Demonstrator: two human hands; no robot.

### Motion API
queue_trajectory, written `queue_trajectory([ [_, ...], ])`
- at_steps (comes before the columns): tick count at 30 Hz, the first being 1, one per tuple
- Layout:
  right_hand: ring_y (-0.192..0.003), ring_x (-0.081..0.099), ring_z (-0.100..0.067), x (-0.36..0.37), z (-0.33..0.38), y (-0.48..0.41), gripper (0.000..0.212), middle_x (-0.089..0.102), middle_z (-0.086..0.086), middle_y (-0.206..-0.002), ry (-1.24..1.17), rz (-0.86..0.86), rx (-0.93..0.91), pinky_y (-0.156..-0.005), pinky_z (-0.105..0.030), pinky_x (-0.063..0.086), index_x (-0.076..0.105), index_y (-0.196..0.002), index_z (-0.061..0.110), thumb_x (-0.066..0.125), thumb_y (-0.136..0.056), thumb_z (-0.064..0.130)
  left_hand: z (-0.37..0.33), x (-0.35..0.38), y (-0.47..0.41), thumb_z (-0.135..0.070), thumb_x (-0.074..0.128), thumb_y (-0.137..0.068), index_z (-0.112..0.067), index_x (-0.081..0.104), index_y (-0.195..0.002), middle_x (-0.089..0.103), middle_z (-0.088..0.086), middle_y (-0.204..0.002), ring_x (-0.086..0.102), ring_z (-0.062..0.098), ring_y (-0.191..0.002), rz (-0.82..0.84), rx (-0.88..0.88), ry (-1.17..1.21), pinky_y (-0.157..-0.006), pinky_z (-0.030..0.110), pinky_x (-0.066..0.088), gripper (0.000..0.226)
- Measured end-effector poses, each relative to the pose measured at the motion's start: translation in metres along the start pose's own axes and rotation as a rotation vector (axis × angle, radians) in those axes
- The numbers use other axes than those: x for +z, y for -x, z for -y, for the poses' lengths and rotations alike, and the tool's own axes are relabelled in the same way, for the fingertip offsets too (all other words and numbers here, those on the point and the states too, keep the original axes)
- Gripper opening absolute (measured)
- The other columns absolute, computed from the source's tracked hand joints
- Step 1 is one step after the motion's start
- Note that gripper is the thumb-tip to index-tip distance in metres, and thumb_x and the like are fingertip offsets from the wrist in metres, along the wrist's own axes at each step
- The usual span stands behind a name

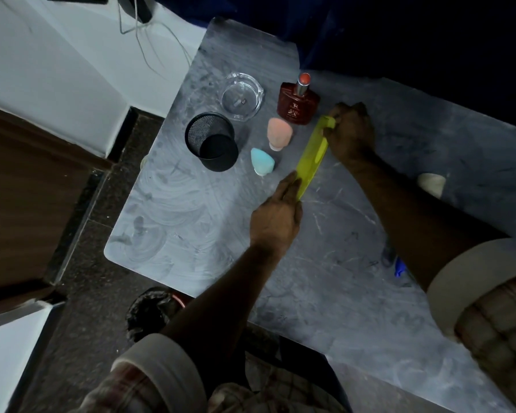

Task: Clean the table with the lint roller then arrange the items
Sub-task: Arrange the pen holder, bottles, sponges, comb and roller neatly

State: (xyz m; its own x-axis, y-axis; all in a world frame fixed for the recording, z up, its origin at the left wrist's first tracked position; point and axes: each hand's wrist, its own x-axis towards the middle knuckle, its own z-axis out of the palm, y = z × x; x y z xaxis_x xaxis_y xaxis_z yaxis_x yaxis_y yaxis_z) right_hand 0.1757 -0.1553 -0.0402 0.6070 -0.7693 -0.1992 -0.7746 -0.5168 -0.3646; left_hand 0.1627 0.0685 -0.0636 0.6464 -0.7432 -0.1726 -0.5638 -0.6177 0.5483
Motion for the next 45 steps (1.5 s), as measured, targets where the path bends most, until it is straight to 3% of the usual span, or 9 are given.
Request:
queue_trajectory([
  [5,-0.123,0.059,-0.035,-0.017,-0.002,0.015,0.049,0.056,-0.018,-0.136,-0.097,-0.08,0.016,-0.102,-0.043,0.05,0.055,-0.136,0.011,0.066,-0.093,0.031,-0.004,-0.002,0.007,-0.035,0.057,-0.106,-0.019,0.042,-0.163,0.036,-0.01,-0.172,0.075,0.024,-0.109,-0.064,0.043,0.093,-0.08,0.039,0.064,0.061],
  [12,-0.087,0.07,-0.025,-0.066,-0.1,0.115,0.017,0.073,-0.012,-0.095,-0.461,-0.339,0.149,-0.085,-0.045,0.058,0.066,-0.097,0.009,0.068,-0.084,0.02,-0.057,0.001,0.023,-0.019,0.066,-0.09,-0.023,0.057,-0.149,0.068,0.0,-0.14,0.074,0.027,-0.095,0.017,0.131,0.46,-0.086,0.044,0.063,0.06],
  [17,-0.077,0.059,0.001,-0.058,-0.167,0.199,0.018,0.073,-0.006,-0.091,-0.344,-0.333,0.401,-0.075,0.0,0.041,0.069,-0.094,0.011,0.076,-0.082,0.022,-0.113,0.036,0.028,-0.009,0.076,-0.087,-0.014,0.072,-0.131,0.081,0.006,-0.117,0.077,0.025,-0.104,0.242,0.047,0.558,-0.099,0.041,0.059,0.044],
  [20,-0.091,0.073,-0.028,-0.041,-0.181,0.225,0.024,0.077,-0.011,-0.097,-0.302,-0.266,0.483,-0.085,-0.03,0.056,0.072,-0.094,0.014,0.08,-0.082,0.034,-0.129,0.059,0.031,-0.016,0.077,-0.089,-0.012,0.075,-0.123,0.082,0.01,-0.113,0.078,0.03,-0.106,0.323,0.029,0.482,-0.096,0.045,0.06,0.034],
  [23,-0.078,0.074,-0.039,-0.025,-0.18,0.234,0.027,0.077,-0.016,-0.085,-0.453,-0.142,0.491,-0.07,-0.056,0.06,0.071,-0.087,0.015,0.077,-0.083,0.042,-0.137,0.073,0.035,-0.02,0.071,-0.096,-0.015,0.075,-0.12,0.082,0.009,-0.112,0.077,0.031,-0.105,0.381,0.013,0.445,-0.095,0.047,0.061,0.026],
  [28,-0.067,0.073,-0.027,-0.012,-0.178,0.233,0.026,0.074,-0.005,-0.07,-0.591,-0.143,0.426,-0.065,-0.052,0.06,0.07,-0.079,0.017,0.074,-0.086,0.042,-0.14,0.071,0.038,-0.024,0.068,-0.103,-0.017,0.071,-0.135,0.079,0.006,-0.127,0.074,0.024,-0.116,0.458,-0.001,0.482,-0.107,0.046,0.058,0.033],
  [33,-0.071,0.075,-0.023,-0.011,-0.153,0.218,0.02,0.077,-0.005,-0.074,-0.671,-0.114,0.354,-0.071,-0.046,0.061,0.076,-0.084,0.014,0.079,-0.085,0.033,-0.121,0.043,0.041,-0.026,0.066,-0.091,-0.015,0.073,-0.131,0.08,0.007,-0.121,0.077,0.024,-0.109,0.283,0.064,0.534,-0.1,0.04,0.061,0.042],
  [39,-0.074,0.076,-0.017,0.003,-0.089,0.183,0.014,0.079,-0.003,-0.08,-0.696,0.012,0.282,-0.072,-0.034,0.061,0.076,-0.088,0.017,0.078,-0.085,0.03,-0.076,0.013,0.034,-0.017,0.059,-0.094,-0.007,0.074,-0.128,0.078,0.004,-0.113,0.072,-0.008,-0.092,0.054,0.018,0.588,-0.084,0.003,0.051,0.039],
  [45,-0.065,0.076,-0.02,0.024,-0.056,0.163,0.009,0.077,-0.008,-0.076,-0.808,0.04,0.317,-0.06,-0.039,0.064,0.075,-0.083,0.015,0.081,-0.083,0.022,-0.045,-0.005,0.017,-0.006,0.068,-0.098,-0.01,0.073,-0.131,0.078,0.008,-0.123,0.076,0.02,-0.108,0.02,0.026,0.505,-0.096,0.028,0.061,0.034],
])
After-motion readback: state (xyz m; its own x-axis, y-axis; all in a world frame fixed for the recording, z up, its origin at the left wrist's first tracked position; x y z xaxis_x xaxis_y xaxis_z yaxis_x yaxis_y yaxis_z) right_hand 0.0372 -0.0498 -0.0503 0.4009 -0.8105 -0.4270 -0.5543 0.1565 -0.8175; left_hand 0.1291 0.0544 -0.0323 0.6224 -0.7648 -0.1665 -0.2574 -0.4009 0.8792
